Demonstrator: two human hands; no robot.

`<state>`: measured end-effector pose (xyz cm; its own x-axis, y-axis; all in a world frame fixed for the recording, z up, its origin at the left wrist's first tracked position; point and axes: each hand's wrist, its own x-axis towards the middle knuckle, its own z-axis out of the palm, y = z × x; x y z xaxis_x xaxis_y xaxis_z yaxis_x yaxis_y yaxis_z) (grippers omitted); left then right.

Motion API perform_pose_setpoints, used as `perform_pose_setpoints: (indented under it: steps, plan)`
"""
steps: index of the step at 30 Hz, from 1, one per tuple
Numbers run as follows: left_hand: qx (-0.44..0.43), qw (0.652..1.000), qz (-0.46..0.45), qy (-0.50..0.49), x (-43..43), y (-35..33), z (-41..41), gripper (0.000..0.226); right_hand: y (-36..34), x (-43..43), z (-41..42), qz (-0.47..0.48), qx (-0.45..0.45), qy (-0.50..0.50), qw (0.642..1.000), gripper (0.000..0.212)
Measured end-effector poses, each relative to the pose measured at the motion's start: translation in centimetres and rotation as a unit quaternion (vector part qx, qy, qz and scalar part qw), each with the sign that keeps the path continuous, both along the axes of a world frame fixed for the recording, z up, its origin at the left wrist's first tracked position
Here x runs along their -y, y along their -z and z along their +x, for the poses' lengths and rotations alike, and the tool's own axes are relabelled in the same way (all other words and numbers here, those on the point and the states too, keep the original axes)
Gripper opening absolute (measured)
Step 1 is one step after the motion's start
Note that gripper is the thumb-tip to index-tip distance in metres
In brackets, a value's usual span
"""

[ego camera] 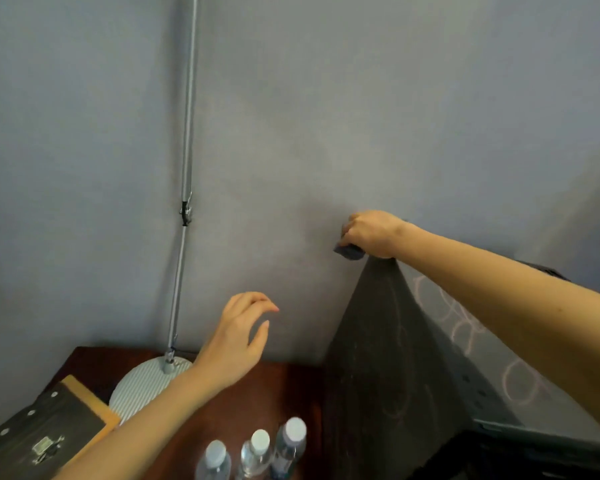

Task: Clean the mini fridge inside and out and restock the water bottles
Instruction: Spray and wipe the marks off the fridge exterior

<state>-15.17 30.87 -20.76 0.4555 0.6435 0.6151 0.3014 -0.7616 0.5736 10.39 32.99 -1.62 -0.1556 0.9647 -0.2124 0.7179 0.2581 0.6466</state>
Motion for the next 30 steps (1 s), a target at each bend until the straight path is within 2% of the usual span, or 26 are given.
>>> perform_pose_setpoints:
  steps: [2, 5, 7, 8, 10, 12, 15, 19, 22, 25, 27, 30]
  plan:
    - [0.001, 1.000, -0.007, -0.010, -1.2, 0.4, 1.2, 0.028, 1.7, -1.3, 0.8, -0.087, 0.046, 0.105, 0.990, 0.027]
    - [-0.016, 1.000, -0.016, -0.012, -2.5, 1.3, 2.5, 0.028, 4.7, -4.1, 2.8, -0.169, 0.095, 0.229, 0.954, 0.044]
    - [-0.030, 0.999, -0.015, -0.006, -3.2, 1.9, 3.3, 0.026, 5.3, -5.3, 3.6, -0.216, 0.141, 0.264, 0.929, 0.059]
    - [-0.033, 0.999, -0.014, -0.004, -3.4, 2.1, 3.7, 0.025, 5.3, -5.6, 3.6, -0.244, 0.168, 0.243, 0.924, 0.058]
    - [-0.031, 0.999, -0.016, -0.002, -3.6, 2.6, 4.5, 0.022, 5.0, -5.1, 3.4, -0.267, 0.168, 0.201, 0.927, 0.055]
    - [-0.032, 0.999, -0.015, 0.005, -3.5, 2.8, 5.0, 0.021, 4.8, -3.9, 3.2, -0.258, 0.133, 0.239, 0.927, 0.064]
    - [-0.038, 0.999, -0.002, 0.030, -3.1, 2.8, 5.4, 0.020, 5.0, -0.5, 2.3, -0.236, 0.052, 0.279, 0.929, 0.057]
    - [-0.046, 0.998, 0.002, 0.050, -2.4, 2.4, 5.1, 0.019, 4.6, 7.4, -1.5, -0.290, 0.025, 0.256, 0.922, 0.054]
    - [-0.059, 0.996, 0.008, 0.066, -2.0, 2.2, 4.7, 0.019, 4.4, 13.5, -3.2, -0.308, 0.002, 0.190, 0.932, 0.053]
    - [-0.053, 0.996, 0.007, 0.074, -1.9, 1.7, 4.4, 0.019, 3.2, 19.3, -5.4, -0.254, -0.048, 0.072, 0.963, 0.032]
    - [-0.047, 0.996, 0.012, 0.077, -2.0, 1.5, 4.2, 0.020, 3.1, 21.6, -6.2, -0.258, -0.054, 0.006, 0.965, 0.029]
    - [-0.042, 0.995, 0.022, 0.084, -2.3, 1.4, 3.8, 0.019, 3.0, 22.9, -5.7, -0.246, -0.073, -0.001, 0.966, 0.026]
